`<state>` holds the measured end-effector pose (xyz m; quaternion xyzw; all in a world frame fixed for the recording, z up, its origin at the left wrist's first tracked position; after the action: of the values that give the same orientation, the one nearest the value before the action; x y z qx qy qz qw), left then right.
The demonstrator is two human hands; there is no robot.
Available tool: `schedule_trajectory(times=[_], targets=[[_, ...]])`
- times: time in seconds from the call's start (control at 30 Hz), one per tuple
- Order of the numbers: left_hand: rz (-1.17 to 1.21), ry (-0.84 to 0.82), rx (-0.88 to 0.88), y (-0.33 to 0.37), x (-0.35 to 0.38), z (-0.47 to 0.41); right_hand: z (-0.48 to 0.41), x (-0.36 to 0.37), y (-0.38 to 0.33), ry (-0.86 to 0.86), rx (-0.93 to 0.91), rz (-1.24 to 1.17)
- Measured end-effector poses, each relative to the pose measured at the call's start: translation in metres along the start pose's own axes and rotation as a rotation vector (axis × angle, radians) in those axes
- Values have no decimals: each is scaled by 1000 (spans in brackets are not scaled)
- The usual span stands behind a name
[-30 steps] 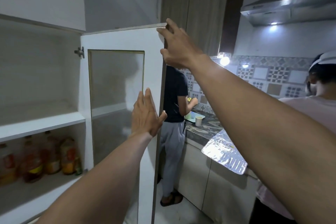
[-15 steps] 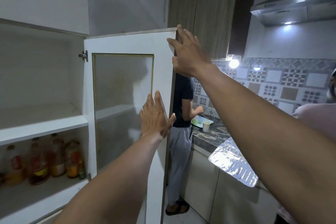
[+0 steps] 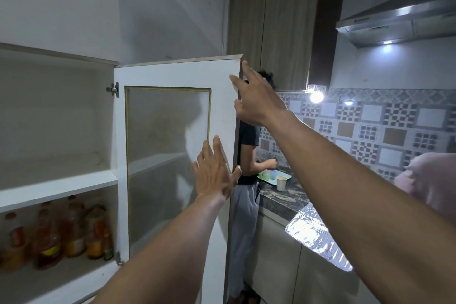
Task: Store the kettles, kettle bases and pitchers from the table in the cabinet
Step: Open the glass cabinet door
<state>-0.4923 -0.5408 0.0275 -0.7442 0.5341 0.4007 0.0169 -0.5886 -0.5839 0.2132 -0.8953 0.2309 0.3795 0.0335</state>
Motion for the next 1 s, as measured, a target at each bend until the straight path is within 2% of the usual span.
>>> schedule_trajectory(times=[0.23,0.5,0.67,1.0], targets=[[-44,13,59,-34,-29,-5,-9,1,-33,168,-97,9],[-334,68,-75,-161,-112,3,-20,58,-129,23,-204,-224],[-490,51,-239,-246,-180,38,-24,99,-222,-72,-280,-379],[-716,95,-521,-404,-318,125,-31,163,-452,-213,-478,-646]])
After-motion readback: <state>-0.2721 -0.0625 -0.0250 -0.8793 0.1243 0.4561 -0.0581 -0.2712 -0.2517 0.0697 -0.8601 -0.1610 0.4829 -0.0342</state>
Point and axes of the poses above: each hand's wrist, its own z-axis away from the middle knuckle, its own x-axis out of the palm, y = z × x, the point moved 5 cm from there along -z, towards the middle knuckle, and after that the axes turned 1 degree about x, right-handed, at the moved point
